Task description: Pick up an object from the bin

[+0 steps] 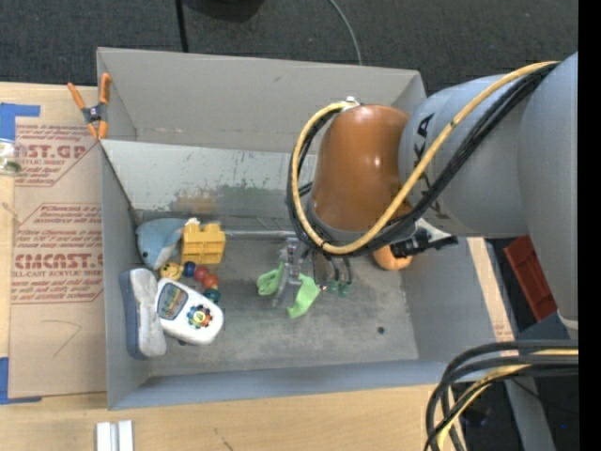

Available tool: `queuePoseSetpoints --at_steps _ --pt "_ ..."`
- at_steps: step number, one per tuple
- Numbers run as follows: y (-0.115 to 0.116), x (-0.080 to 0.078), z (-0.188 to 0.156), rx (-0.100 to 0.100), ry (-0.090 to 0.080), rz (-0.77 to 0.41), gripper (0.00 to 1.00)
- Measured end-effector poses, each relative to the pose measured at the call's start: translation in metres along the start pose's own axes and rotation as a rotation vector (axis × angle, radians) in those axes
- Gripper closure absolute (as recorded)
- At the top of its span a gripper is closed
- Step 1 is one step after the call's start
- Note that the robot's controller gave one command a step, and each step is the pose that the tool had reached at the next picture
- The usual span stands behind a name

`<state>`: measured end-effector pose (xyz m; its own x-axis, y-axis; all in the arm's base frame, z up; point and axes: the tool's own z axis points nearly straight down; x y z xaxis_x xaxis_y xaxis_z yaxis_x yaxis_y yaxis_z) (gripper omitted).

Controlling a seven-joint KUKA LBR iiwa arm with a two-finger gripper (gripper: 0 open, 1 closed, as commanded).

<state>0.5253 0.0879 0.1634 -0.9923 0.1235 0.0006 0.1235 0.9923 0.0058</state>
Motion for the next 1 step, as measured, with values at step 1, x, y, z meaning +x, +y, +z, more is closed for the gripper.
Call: queuePoseSetpoints --at_steps 1 --pt "0.0006 -0.0014 -0.0094 -0.002 -0.005 0.0 1.0"
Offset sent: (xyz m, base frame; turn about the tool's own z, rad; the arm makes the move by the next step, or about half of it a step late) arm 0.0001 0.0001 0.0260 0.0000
